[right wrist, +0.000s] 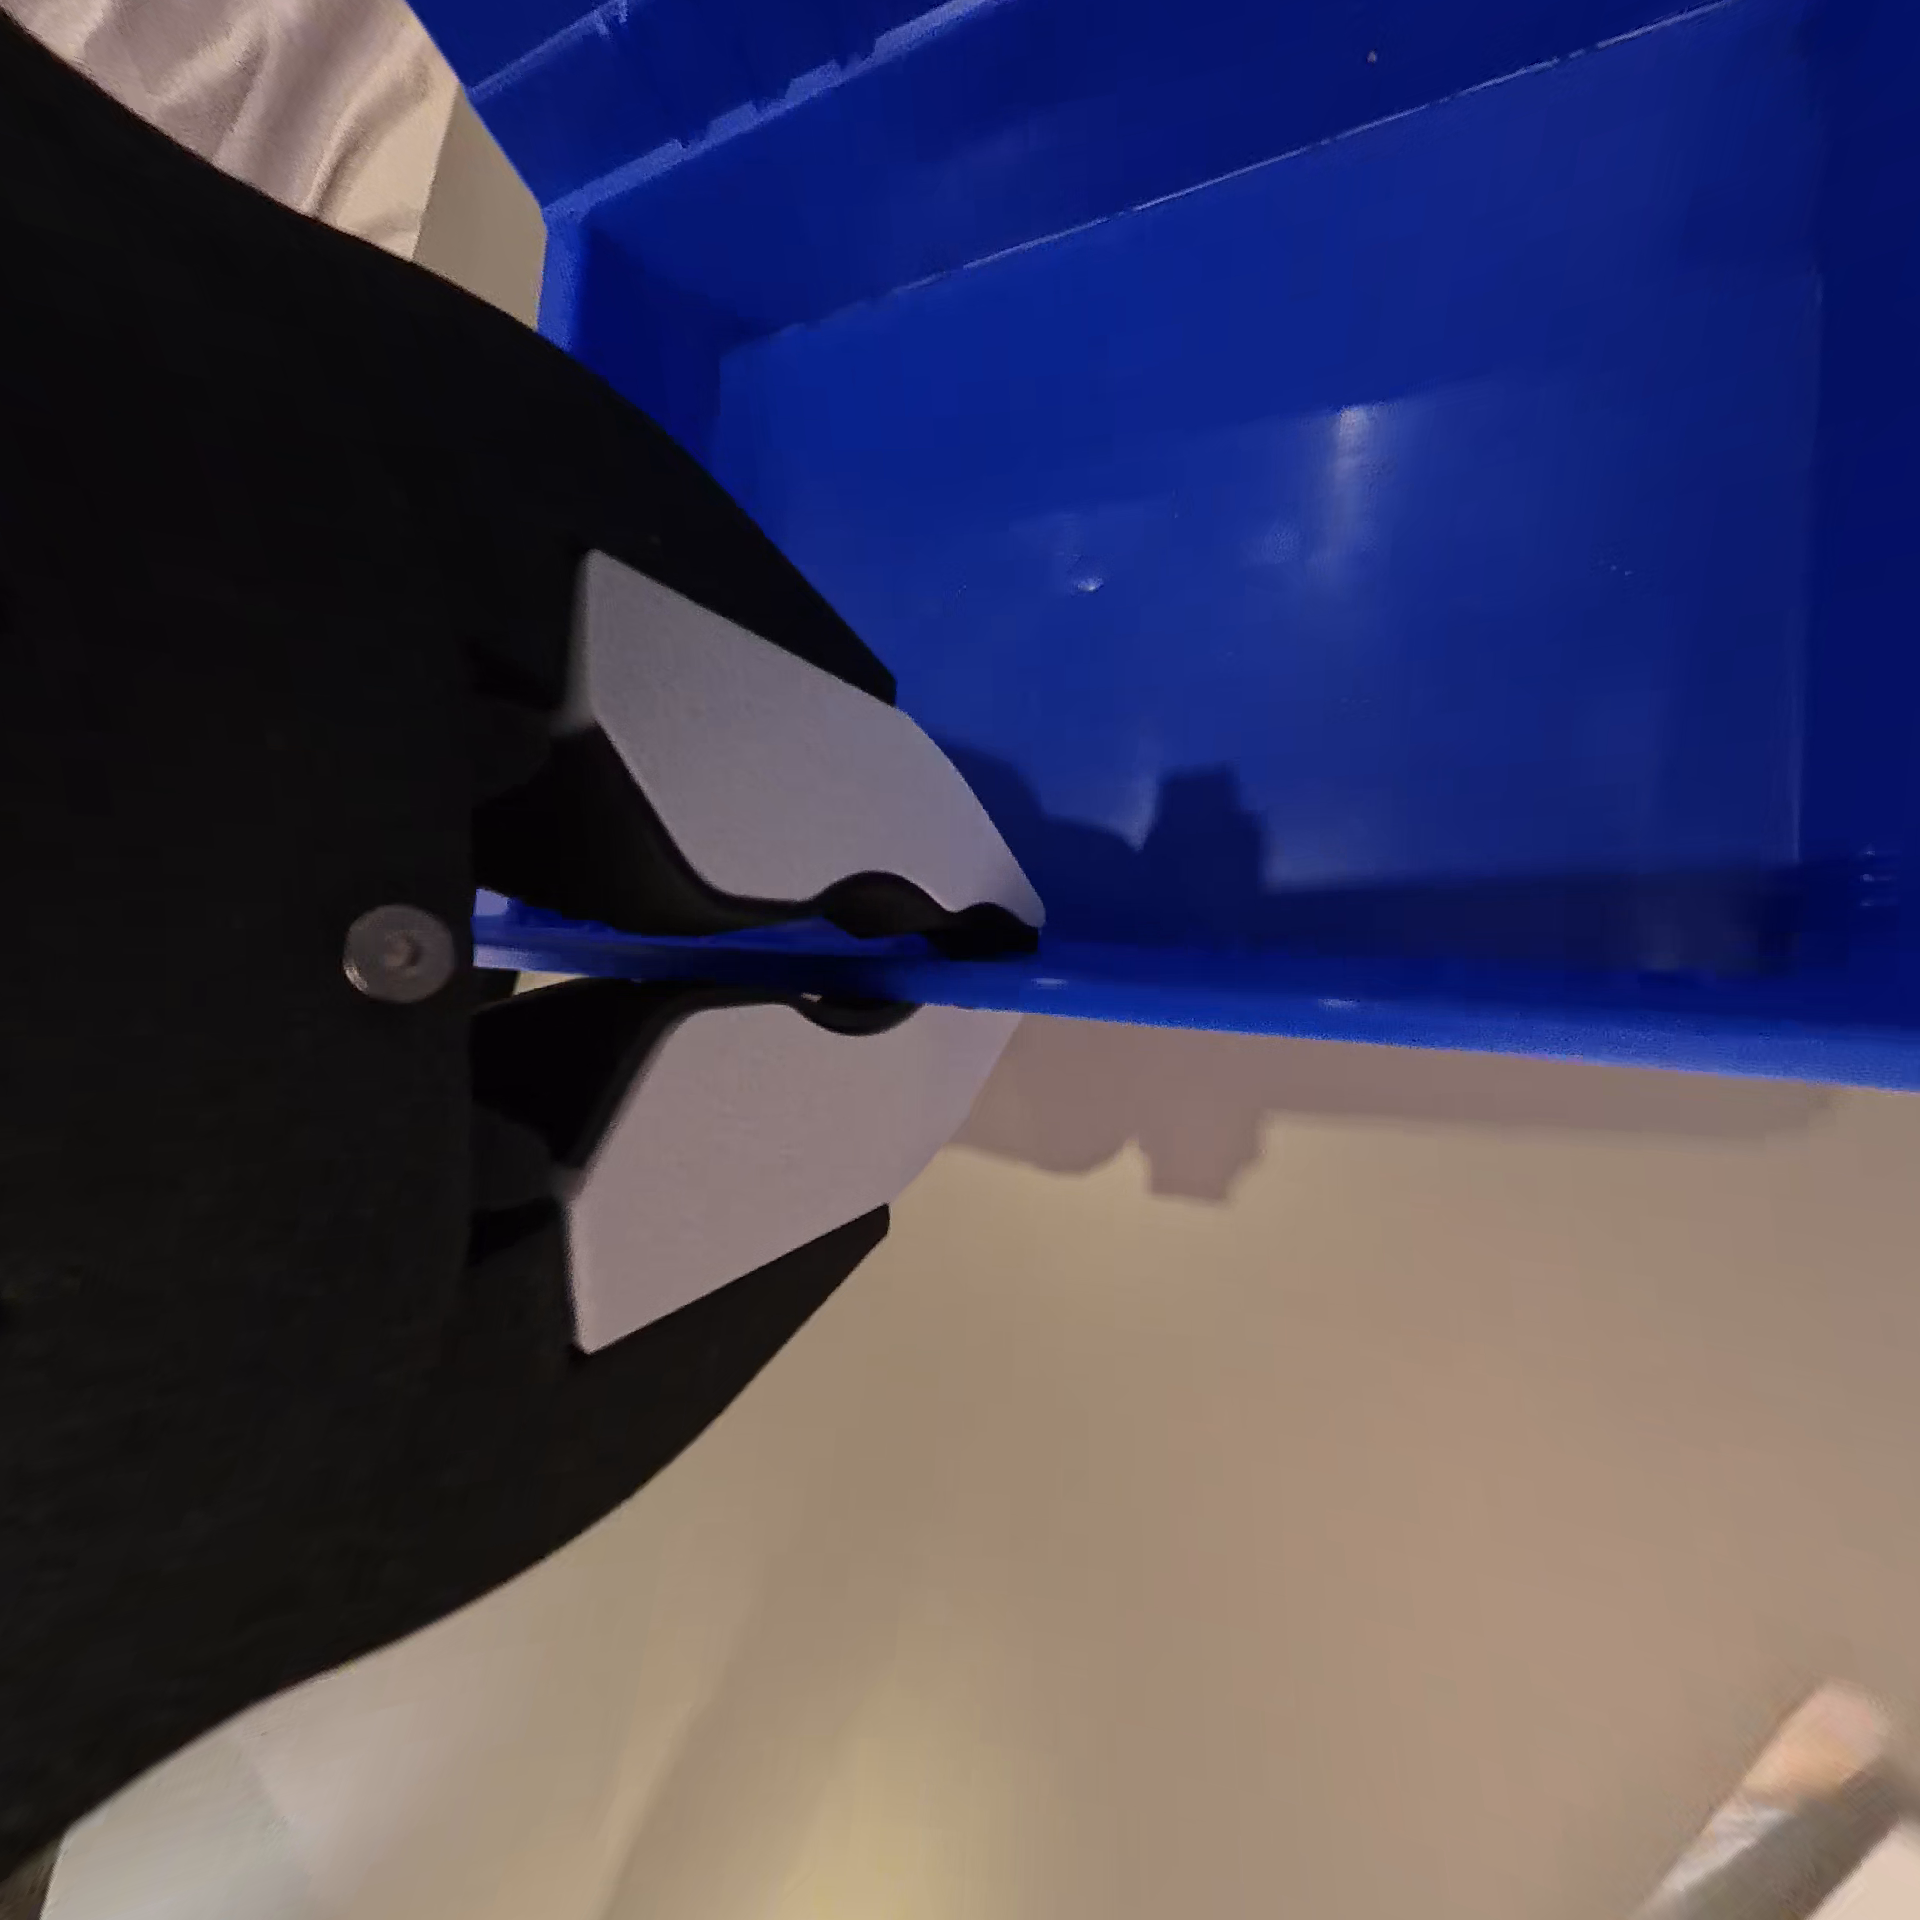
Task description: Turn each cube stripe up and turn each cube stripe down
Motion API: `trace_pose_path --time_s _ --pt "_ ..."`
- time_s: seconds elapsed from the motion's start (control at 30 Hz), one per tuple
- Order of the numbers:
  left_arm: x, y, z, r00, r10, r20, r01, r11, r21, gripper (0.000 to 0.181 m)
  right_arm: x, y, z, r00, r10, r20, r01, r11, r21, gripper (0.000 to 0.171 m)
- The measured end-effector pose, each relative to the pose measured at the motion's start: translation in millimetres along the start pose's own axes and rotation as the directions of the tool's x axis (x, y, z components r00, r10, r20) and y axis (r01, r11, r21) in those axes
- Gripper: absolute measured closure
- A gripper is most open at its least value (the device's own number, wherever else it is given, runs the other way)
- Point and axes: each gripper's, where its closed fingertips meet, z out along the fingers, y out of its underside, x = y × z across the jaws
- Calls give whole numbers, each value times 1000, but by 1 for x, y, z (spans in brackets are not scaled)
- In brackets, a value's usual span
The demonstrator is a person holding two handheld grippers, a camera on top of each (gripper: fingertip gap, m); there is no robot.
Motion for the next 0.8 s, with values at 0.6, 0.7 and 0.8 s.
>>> trace_pose_path --time_s 0.6,0.7,0.8 --pt "71 -36 -16 968 250 6 -245 941 233 181 169 80 -24 974 222 -49 -216 971 103 166" --pt "81 -35 -19 959 283 1 -274 929 250 181 169 80 -24 975 220 -25 -216 970 111 166" --pt "88 -33 -19 951 309 -7 -298 921 251 179 170 79 -24 976 214 -30 -209 971 120 166"
